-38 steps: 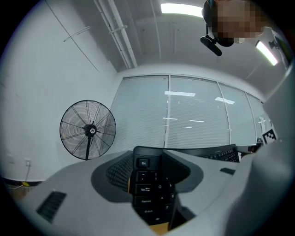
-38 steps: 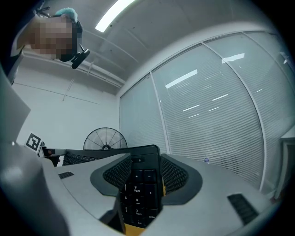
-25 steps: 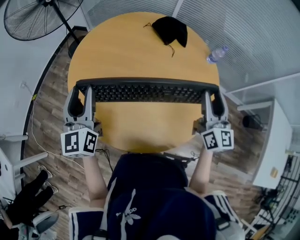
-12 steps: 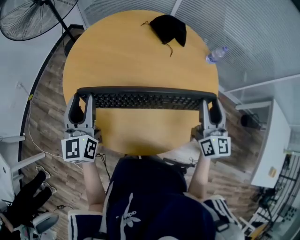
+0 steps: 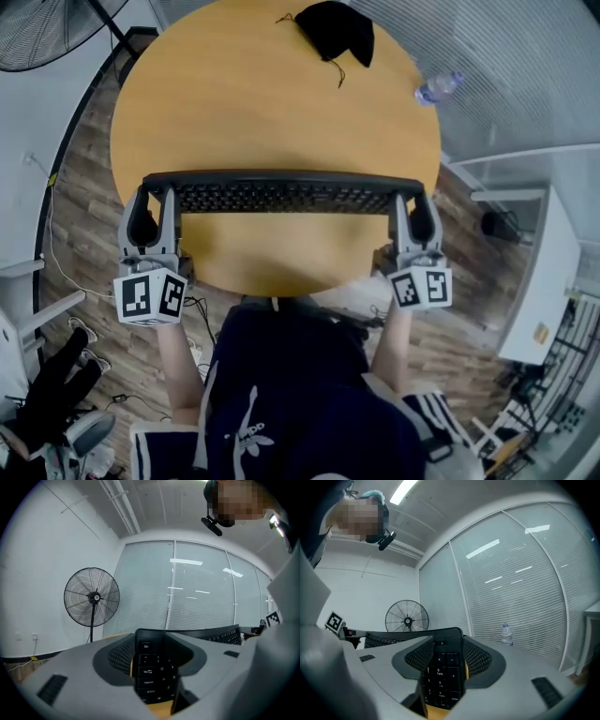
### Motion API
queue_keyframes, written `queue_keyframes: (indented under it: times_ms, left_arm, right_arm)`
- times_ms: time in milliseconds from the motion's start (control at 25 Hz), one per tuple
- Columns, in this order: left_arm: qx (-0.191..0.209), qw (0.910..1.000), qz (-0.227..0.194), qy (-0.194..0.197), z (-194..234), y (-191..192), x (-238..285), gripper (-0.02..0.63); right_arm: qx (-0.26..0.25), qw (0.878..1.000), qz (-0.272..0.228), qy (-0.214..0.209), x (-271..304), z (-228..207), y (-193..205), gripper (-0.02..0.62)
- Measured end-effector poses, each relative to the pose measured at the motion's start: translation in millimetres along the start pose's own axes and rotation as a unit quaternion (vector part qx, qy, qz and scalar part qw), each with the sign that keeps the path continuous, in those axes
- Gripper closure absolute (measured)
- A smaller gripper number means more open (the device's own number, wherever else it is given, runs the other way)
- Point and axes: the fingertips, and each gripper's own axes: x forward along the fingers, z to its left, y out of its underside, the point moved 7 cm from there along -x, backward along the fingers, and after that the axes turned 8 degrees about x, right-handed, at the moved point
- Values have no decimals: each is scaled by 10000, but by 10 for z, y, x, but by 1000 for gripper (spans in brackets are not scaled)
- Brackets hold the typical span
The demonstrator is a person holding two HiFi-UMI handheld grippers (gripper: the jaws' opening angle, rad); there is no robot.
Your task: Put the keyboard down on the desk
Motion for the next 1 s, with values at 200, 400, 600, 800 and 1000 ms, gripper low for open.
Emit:
queue_keyframes:
  times_ms: [200,400,600,800,1000]
  left_arm:
    - [-46,9999,155,14,-49,122,73,422]
    - [-133,9994,316,19,-95,248,145,422]
    - [-193,9985,508,-38,5,368,161,422]
    - [-262,9969,730,-100,20,532,217,422]
    - [-333,9954,887,-107,73,651,231,422]
  right_arm:
    - [-45,9999,90,39,56,-80,48,407]
    - [-36,9998,181,90,99,-180,103,406]
    - [-12,9993,353,107,188,-136,228,406]
    - [-129,9981,598,42,331,-136,316,405]
    - [1,9976,680,121,338,-192,474,406]
